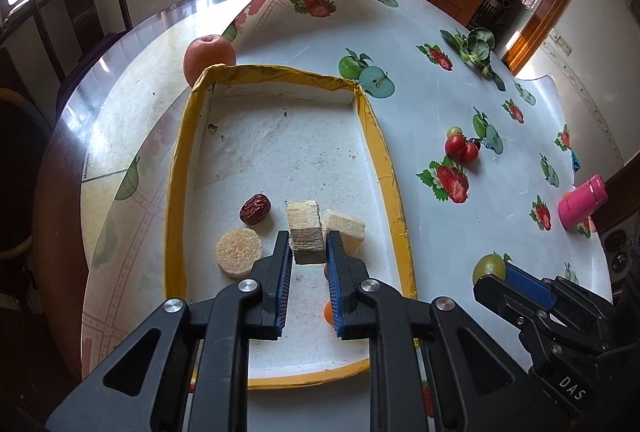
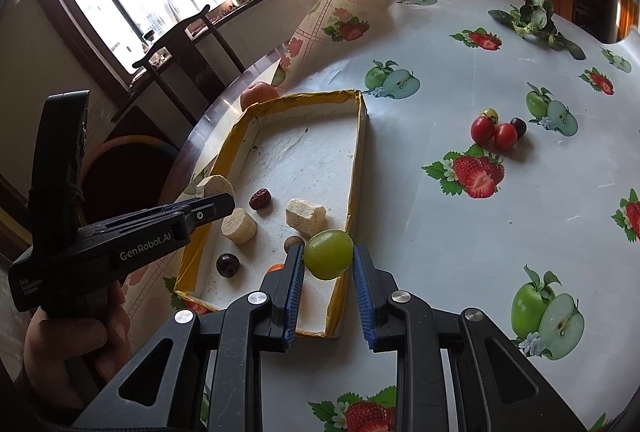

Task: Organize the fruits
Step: 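Lower the bread cube and green grape into the tray and open both tools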

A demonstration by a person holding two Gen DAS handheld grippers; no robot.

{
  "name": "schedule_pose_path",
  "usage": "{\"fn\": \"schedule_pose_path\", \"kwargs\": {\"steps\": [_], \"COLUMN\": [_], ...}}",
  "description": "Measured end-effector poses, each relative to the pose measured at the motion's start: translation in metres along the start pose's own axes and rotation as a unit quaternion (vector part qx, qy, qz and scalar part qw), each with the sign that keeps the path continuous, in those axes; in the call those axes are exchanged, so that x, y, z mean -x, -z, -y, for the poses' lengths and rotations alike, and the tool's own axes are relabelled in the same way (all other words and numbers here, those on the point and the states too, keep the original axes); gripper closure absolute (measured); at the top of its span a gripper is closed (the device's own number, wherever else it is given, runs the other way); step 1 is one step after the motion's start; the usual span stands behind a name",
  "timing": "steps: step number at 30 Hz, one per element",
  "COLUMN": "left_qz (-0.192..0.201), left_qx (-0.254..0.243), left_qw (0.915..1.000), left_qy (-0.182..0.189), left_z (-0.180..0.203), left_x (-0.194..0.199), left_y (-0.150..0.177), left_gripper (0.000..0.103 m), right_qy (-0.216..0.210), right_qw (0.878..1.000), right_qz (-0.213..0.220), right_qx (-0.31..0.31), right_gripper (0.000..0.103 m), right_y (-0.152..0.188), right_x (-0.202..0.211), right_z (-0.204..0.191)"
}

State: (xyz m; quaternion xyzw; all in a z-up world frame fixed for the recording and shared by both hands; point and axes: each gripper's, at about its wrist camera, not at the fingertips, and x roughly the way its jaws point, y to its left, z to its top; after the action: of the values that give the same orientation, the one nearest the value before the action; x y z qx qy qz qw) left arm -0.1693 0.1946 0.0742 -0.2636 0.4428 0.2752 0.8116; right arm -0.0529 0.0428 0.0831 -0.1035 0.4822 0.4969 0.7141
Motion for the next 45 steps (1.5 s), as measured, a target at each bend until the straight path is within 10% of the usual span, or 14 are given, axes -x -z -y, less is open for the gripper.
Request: {"fn": "schedule_pose_path", "kwargs": {"steps": [45], "left_qz": [-0.072], "left_qx": [0.038], "left_qw": [0.996], "left_qy": [-0.038], "left_z": [-0.038], "left_x": [-0.112], "left_y": [-0.053], "left_gripper": [0.088], "right_qy": [0.02], "right_qw": [0.994], "right_qz": [-0.083], "right_qx": [0.074], "right_gripper": [0.075], "right_y": [-0.055], "right_x": [-0.158], "right_z": [-0.025]}}
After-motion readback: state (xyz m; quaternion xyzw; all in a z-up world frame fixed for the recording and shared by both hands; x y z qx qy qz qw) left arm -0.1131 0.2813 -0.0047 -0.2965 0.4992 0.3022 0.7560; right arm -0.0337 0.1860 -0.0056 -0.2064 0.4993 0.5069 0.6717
